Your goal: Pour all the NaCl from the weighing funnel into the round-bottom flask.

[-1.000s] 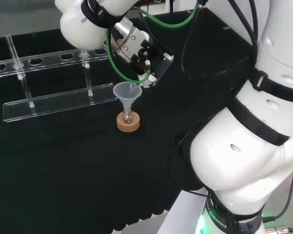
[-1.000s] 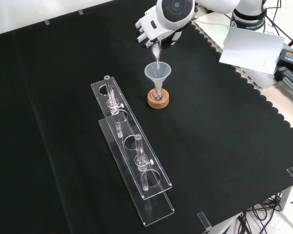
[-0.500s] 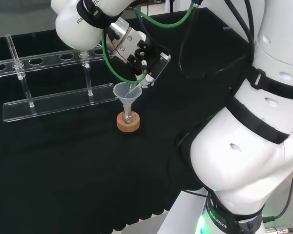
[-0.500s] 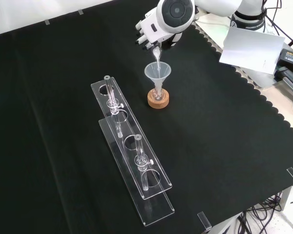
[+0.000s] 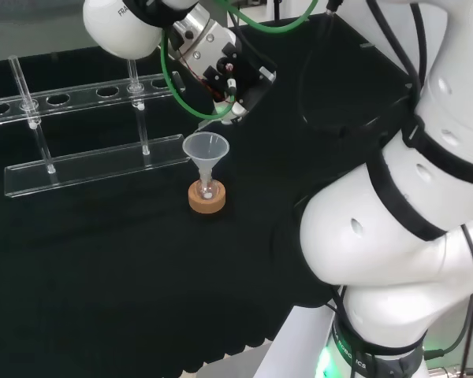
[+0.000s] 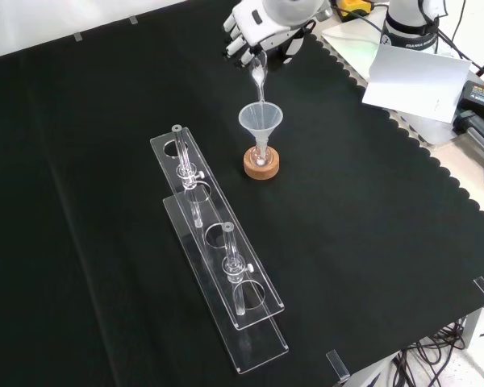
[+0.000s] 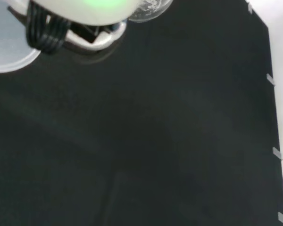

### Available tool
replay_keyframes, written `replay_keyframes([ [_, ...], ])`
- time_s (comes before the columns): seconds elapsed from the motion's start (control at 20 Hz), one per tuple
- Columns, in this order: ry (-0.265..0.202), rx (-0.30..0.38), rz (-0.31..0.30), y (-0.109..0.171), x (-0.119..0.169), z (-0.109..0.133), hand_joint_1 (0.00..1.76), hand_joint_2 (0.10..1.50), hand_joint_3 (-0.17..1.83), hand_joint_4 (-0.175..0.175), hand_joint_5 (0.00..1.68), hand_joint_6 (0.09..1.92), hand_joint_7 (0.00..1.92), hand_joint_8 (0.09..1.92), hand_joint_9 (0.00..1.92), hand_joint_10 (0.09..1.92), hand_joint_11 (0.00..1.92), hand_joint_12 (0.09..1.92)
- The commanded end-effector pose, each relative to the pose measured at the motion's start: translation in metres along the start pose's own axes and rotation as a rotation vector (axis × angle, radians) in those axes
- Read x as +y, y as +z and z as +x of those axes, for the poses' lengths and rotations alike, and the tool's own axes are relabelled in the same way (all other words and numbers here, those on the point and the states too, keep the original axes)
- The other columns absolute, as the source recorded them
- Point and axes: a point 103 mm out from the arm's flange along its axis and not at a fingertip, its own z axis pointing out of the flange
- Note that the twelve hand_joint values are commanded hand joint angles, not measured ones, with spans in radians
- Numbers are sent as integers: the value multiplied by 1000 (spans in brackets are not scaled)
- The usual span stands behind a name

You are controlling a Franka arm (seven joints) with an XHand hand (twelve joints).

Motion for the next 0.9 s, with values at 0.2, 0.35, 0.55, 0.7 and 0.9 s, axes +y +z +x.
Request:
replay_keyframes([
  [0.2,-30,-104,72,36,15,22,1162,634,564,175,1574,87,803,639,1225,127,1084,864],
  [0.35,-30,-108,67,35,15,22,1162,634,563,175,1575,87,803,640,1225,126,1084,864],
  [0.55,-26,-111,52,32,14,21,1162,634,563,175,1575,87,802,641,1225,125,1084,863],
  [0.7,-23,-114,41,29,14,20,1162,635,563,175,1575,87,801,641,1224,124,1085,863],
  [0.9,-23,-123,37,28,14,21,1162,635,563,175,1575,87,798,642,1224,122,1084,862],
])
